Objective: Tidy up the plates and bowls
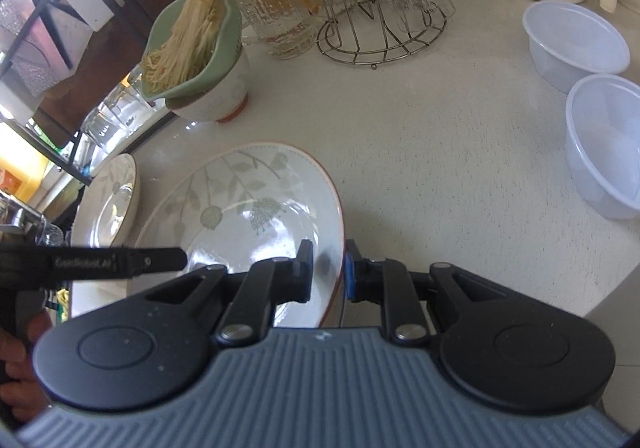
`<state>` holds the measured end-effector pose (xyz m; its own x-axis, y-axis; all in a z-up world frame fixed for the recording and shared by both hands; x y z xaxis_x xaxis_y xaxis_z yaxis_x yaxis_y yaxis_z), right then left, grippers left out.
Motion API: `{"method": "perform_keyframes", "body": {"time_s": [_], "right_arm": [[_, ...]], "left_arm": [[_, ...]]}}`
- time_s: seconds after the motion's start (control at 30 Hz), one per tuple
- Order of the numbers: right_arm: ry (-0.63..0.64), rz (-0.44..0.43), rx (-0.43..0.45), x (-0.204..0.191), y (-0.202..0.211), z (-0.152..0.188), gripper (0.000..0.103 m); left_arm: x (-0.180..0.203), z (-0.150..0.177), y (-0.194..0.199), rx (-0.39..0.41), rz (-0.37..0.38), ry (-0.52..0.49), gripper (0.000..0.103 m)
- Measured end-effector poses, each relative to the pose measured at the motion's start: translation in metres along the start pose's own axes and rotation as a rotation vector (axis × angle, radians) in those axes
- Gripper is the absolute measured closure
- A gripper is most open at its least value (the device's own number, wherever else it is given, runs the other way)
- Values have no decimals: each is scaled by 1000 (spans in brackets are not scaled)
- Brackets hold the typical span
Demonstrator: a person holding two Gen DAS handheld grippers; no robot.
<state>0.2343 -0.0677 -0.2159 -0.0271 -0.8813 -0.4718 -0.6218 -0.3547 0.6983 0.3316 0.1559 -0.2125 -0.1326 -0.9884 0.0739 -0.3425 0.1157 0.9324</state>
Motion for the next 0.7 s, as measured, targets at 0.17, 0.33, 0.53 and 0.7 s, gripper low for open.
{"method": "perform_keyframes", "body": {"time_s": [0.17, 0.33, 0.53, 0.7], "right_arm": [[16, 1, -15, -1, -7, 0, 84], [25, 6, -12, -1, -8, 0, 84], [7, 1, 1, 0, -4, -1, 84], [23, 8, -4, -2, -6, -2, 84]], "left_arm": [[4, -3, -9, -25, -76, -19, 65], [2, -4, -9, -34, -77, -12, 64], [-1, -5, -1, -30, -90, 6, 58], [-3, 0, 4, -17, -94, 23, 57]]}}
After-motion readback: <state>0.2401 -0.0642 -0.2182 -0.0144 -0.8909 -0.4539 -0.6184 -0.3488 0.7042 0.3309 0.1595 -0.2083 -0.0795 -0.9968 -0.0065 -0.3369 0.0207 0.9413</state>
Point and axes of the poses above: each gripper's, at about its wrist camera, not at the fingertips, and y roughly against the way its jaws point, x to its right, z to its underside, the point moved 3 cm from there along -y, roughly the way its jaws point, and after that the axes turned 7 degrees about -z, right-handed, at the moved point
